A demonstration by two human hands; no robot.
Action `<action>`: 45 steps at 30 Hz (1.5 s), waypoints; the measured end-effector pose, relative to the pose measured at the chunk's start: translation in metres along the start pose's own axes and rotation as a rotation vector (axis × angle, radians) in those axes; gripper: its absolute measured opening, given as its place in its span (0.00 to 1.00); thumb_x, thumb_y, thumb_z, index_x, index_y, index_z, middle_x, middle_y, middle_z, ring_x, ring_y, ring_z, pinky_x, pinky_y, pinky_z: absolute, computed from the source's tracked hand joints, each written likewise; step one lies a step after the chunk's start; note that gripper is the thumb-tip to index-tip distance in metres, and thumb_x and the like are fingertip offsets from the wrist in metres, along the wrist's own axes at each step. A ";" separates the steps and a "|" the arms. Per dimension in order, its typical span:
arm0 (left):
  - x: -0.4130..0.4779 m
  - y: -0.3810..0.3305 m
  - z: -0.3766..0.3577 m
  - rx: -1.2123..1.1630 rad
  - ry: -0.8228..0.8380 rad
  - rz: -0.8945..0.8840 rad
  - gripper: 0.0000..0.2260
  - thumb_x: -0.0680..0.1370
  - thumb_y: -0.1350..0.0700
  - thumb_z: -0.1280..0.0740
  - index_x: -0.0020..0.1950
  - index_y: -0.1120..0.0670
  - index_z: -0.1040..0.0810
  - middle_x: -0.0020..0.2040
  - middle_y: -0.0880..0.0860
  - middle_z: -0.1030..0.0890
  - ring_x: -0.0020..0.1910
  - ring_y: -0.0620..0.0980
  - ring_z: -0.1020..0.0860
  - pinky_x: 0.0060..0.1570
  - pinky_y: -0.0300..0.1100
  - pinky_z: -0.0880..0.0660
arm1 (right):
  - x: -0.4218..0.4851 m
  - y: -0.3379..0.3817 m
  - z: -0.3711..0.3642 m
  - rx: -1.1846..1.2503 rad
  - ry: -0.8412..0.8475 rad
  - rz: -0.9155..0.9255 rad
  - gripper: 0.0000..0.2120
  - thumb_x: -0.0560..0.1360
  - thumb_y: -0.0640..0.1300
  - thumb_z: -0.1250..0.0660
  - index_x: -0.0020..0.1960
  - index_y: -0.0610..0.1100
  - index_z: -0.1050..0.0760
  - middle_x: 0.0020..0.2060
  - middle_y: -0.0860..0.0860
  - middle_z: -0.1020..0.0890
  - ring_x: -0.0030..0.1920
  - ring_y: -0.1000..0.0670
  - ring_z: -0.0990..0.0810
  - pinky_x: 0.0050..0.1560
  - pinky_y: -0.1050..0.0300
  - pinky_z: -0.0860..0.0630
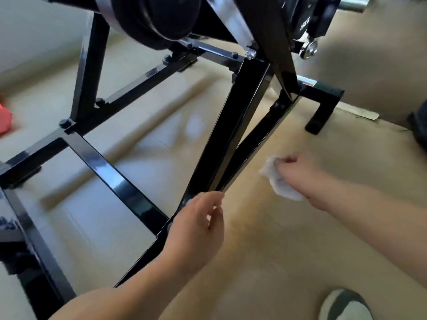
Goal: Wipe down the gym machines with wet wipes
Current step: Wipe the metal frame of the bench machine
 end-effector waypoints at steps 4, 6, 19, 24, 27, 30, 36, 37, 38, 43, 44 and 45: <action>0.022 0.022 0.022 0.230 -0.041 0.103 0.21 0.81 0.54 0.36 0.74 0.46 0.33 0.62 0.45 0.28 0.57 0.48 0.25 0.52 0.47 0.23 | 0.016 0.014 0.000 -0.413 -0.086 0.321 0.13 0.83 0.51 0.36 0.45 0.45 0.20 0.41 0.49 0.16 0.38 0.49 0.19 0.38 0.58 0.24; 0.025 0.022 0.016 0.351 0.000 0.078 0.27 0.80 0.56 0.34 0.78 0.50 0.38 0.64 0.49 0.31 0.56 0.54 0.25 0.46 0.47 0.23 | 0.021 -0.004 -0.028 -0.455 -0.111 0.406 0.10 0.84 0.51 0.37 0.48 0.52 0.19 0.42 0.53 0.16 0.42 0.49 0.18 0.40 0.61 0.26; 0.007 -0.008 -0.008 0.234 -0.010 0.198 0.18 0.80 0.47 0.35 0.69 0.47 0.32 0.44 0.39 0.24 0.44 0.36 0.25 0.40 0.35 0.31 | 0.078 -0.052 -0.080 -0.804 0.179 0.782 0.32 0.80 0.48 0.56 0.85 0.50 0.51 0.83 0.56 0.53 0.82 0.59 0.60 0.82 0.51 0.62; 0.004 -0.024 -0.025 0.101 -0.089 0.037 0.07 0.77 0.53 0.33 0.51 0.43 0.28 0.42 0.36 0.22 0.31 0.36 0.24 0.31 0.38 0.28 | 0.114 -0.025 -0.065 -0.770 0.118 0.603 0.30 0.83 0.50 0.56 0.85 0.50 0.52 0.84 0.54 0.55 0.82 0.56 0.61 0.82 0.50 0.63; 0.027 -0.030 -0.044 0.087 0.110 0.000 0.17 0.78 0.54 0.37 0.66 0.42 0.28 0.55 0.37 0.21 0.54 0.35 0.22 0.51 0.34 0.23 | 0.092 -0.024 -0.083 -0.853 0.247 0.855 0.31 0.80 0.49 0.55 0.83 0.47 0.45 0.84 0.51 0.46 0.83 0.53 0.55 0.82 0.51 0.61; 0.064 -0.027 -0.059 0.139 0.213 0.092 0.25 0.82 0.57 0.39 0.78 0.45 0.37 0.70 0.40 0.27 0.69 0.38 0.29 0.64 0.30 0.34 | 0.092 -0.035 -0.073 -0.847 0.386 0.932 0.32 0.80 0.50 0.57 0.84 0.49 0.48 0.84 0.55 0.50 0.82 0.57 0.59 0.81 0.55 0.65; 0.105 -0.040 -0.082 -0.049 0.194 0.323 0.25 0.83 0.57 0.40 0.80 0.43 0.39 0.71 0.40 0.28 0.68 0.38 0.28 0.69 0.40 0.29 | 0.186 -0.009 -0.012 -0.878 0.179 0.601 0.28 0.86 0.53 0.57 0.85 0.50 0.56 0.83 0.54 0.58 0.82 0.55 0.61 0.82 0.51 0.61; 0.108 -0.041 -0.084 -0.083 0.208 0.351 0.26 0.83 0.57 0.41 0.80 0.42 0.40 0.72 0.40 0.29 0.69 0.38 0.29 0.70 0.41 0.29 | 0.198 -0.001 -0.003 -0.889 0.175 0.556 0.28 0.87 0.53 0.57 0.85 0.49 0.56 0.83 0.53 0.58 0.83 0.53 0.60 0.82 0.50 0.61; 0.111 -0.042 -0.086 -0.103 0.222 0.365 0.26 0.83 0.57 0.41 0.80 0.42 0.41 0.72 0.39 0.30 0.70 0.37 0.30 0.70 0.43 0.29 | 0.208 0.005 0.005 -0.894 0.177 0.513 0.28 0.87 0.53 0.57 0.85 0.48 0.55 0.84 0.52 0.58 0.83 0.52 0.60 0.82 0.50 0.60; 0.108 -0.037 -0.090 -0.130 0.251 0.358 0.26 0.83 0.57 0.41 0.80 0.41 0.39 0.72 0.39 0.29 0.69 0.37 0.30 0.70 0.41 0.29 | 0.208 0.014 -0.006 -0.891 0.134 0.525 0.28 0.87 0.50 0.56 0.85 0.44 0.54 0.84 0.48 0.56 0.83 0.50 0.59 0.82 0.49 0.59; 0.104 -0.034 -0.091 -0.119 0.253 0.351 0.25 0.83 0.56 0.41 0.79 0.42 0.38 0.71 0.38 0.28 0.68 0.36 0.29 0.69 0.39 0.29 | 0.193 0.010 -0.017 -0.870 0.153 0.584 0.28 0.86 0.49 0.55 0.85 0.44 0.53 0.84 0.48 0.55 0.83 0.50 0.59 0.82 0.50 0.61; 0.097 -0.029 -0.092 -0.105 0.253 0.348 0.24 0.83 0.55 0.40 0.78 0.42 0.35 0.70 0.38 0.27 0.66 0.34 0.28 0.68 0.38 0.29 | 0.174 0.002 -0.031 -0.846 0.202 0.661 0.28 0.86 0.48 0.54 0.85 0.45 0.52 0.84 0.50 0.54 0.83 0.52 0.60 0.82 0.52 0.63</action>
Point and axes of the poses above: each hand's wrist, its own x-axis towards the middle knuckle, its own z-axis out of the back of the hand, y = z × x, the point moved 2 cm from there along x, towards the middle knuckle
